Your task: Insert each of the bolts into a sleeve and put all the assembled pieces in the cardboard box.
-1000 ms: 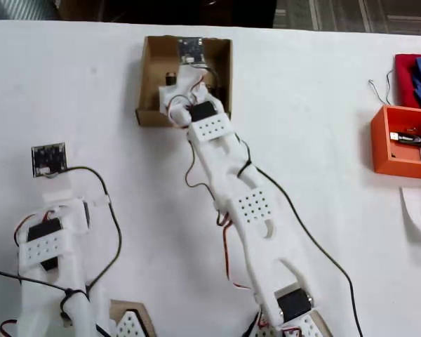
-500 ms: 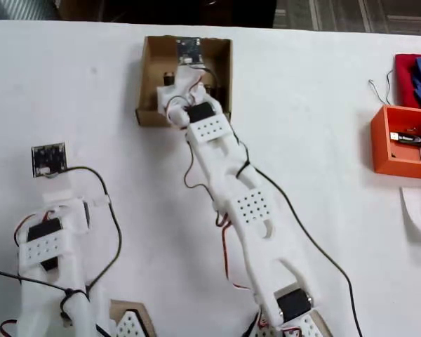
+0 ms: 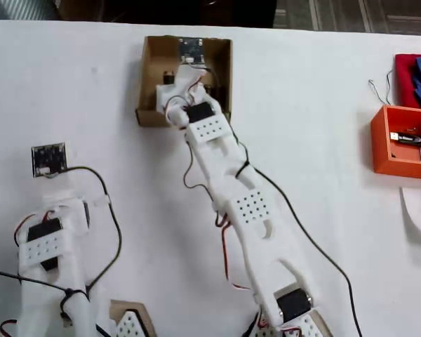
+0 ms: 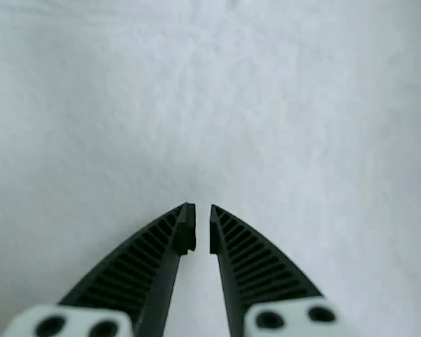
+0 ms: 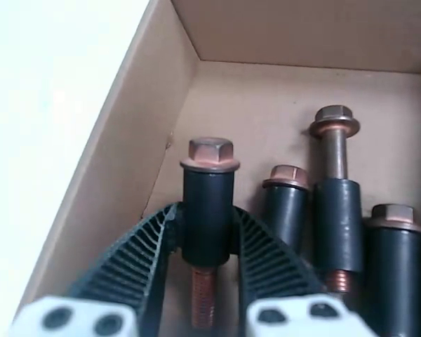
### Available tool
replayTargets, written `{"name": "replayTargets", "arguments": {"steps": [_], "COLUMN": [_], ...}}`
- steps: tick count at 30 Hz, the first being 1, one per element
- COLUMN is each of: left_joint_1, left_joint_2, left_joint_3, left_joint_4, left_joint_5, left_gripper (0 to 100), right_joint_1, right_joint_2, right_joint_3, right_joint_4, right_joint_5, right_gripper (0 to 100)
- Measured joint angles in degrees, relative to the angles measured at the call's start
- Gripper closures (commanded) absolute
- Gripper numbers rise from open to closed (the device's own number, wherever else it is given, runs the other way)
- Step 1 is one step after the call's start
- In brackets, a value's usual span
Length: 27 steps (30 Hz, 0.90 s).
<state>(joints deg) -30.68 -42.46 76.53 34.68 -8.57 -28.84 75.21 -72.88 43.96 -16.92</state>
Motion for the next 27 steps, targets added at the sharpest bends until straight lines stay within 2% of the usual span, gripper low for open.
{"name": "replayTargets", "arguments": {"steps": [22, 27], "left_joint_1": [0.0, 0.0], "left_joint_2": [0.0, 0.0], "left_joint_3": [0.0, 0.0], "left_joint_4": [0.0, 0.0], "left_joint_5": [0.0, 0.0], "left_gripper": [93, 93], "right_joint_1": [-0.09, -0.09], "right_joint_2": [0.53, 0.53], "right_joint_3": [0.35, 0.35], "right_joint_4": [-0.09, -0.09], "right_joint_5": [0.0, 0.0], "right_gripper": [97.4, 90.2]}}
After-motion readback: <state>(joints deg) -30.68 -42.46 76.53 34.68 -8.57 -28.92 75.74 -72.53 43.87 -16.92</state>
